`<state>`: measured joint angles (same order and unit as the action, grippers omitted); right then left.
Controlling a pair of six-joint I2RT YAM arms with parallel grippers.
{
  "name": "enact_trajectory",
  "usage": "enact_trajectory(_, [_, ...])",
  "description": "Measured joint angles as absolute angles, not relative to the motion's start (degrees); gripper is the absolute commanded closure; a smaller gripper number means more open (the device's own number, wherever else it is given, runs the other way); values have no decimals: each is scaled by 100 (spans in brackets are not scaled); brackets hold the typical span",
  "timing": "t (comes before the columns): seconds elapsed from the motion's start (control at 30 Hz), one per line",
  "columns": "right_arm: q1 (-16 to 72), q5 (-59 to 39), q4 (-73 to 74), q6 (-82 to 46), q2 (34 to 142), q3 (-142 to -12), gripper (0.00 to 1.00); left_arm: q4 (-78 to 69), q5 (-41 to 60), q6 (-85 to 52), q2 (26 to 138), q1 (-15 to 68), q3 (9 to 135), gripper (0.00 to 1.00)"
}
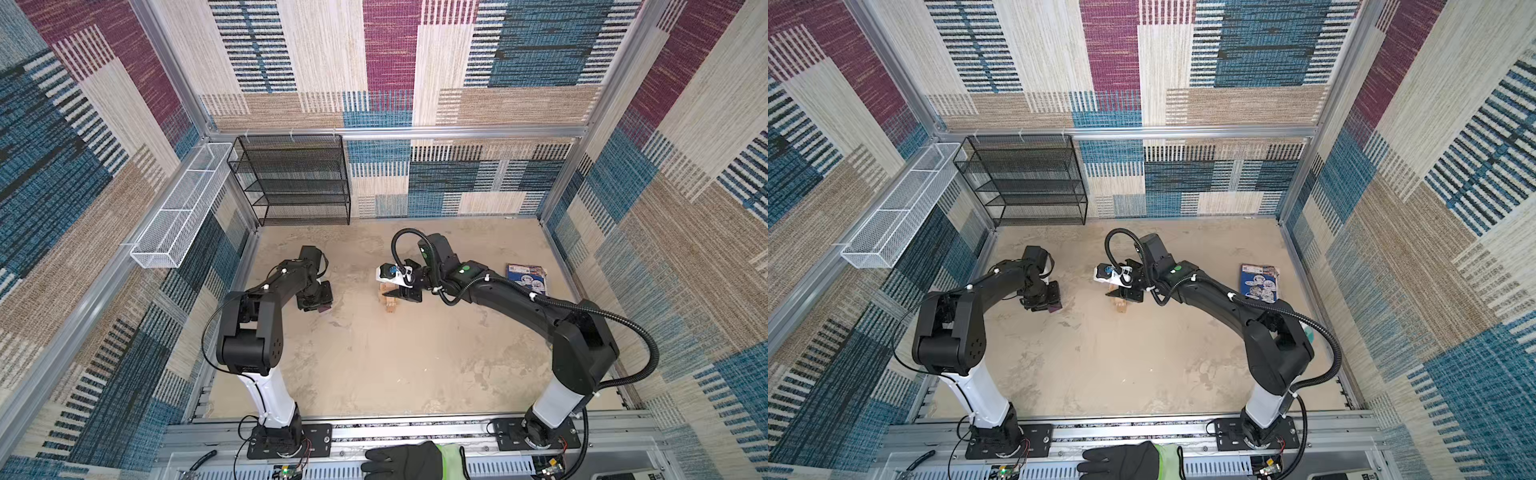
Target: Build the wood block tower
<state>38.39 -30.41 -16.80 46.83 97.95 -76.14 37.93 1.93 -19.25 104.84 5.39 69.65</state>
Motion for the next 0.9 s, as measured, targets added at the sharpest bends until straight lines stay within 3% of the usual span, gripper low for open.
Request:
enact_trajectory(0.57, [3857,-3033,-1743,4683,9793,-7557,51,3732,172,-1905,10344,569,6914,78])
enact_trajectory(0.9, [3865,-3000,-1743,4683,9791,-7557,51,3697,36,-1883,10232,617,6851,82])
